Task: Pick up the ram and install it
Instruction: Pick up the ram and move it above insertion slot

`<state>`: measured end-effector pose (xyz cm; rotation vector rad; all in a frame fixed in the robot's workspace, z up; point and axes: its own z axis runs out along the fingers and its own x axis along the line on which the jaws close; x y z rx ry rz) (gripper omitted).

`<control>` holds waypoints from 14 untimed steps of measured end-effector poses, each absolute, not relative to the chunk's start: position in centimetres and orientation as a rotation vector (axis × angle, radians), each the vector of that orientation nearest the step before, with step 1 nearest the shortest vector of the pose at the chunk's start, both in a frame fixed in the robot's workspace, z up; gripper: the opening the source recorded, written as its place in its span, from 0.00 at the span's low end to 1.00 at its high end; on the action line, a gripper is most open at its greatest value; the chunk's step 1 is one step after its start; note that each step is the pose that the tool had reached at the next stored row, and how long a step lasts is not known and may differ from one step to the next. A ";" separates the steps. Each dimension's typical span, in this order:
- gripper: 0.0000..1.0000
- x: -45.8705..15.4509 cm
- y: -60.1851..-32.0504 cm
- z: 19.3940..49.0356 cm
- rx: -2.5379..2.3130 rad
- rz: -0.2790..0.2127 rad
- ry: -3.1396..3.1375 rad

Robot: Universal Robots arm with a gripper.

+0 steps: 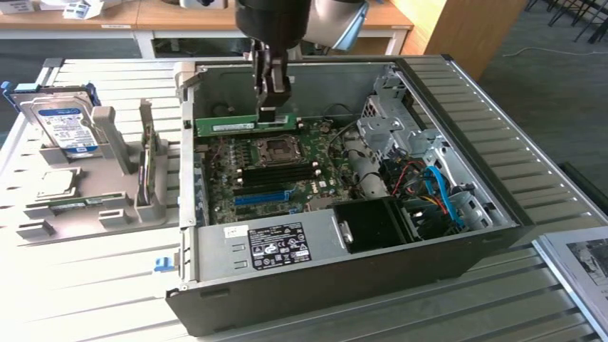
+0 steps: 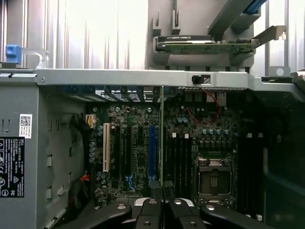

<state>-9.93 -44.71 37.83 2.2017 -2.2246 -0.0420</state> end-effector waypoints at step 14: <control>0.12 -6.5 -44.7 37.8 2.203 -0.042 -2.223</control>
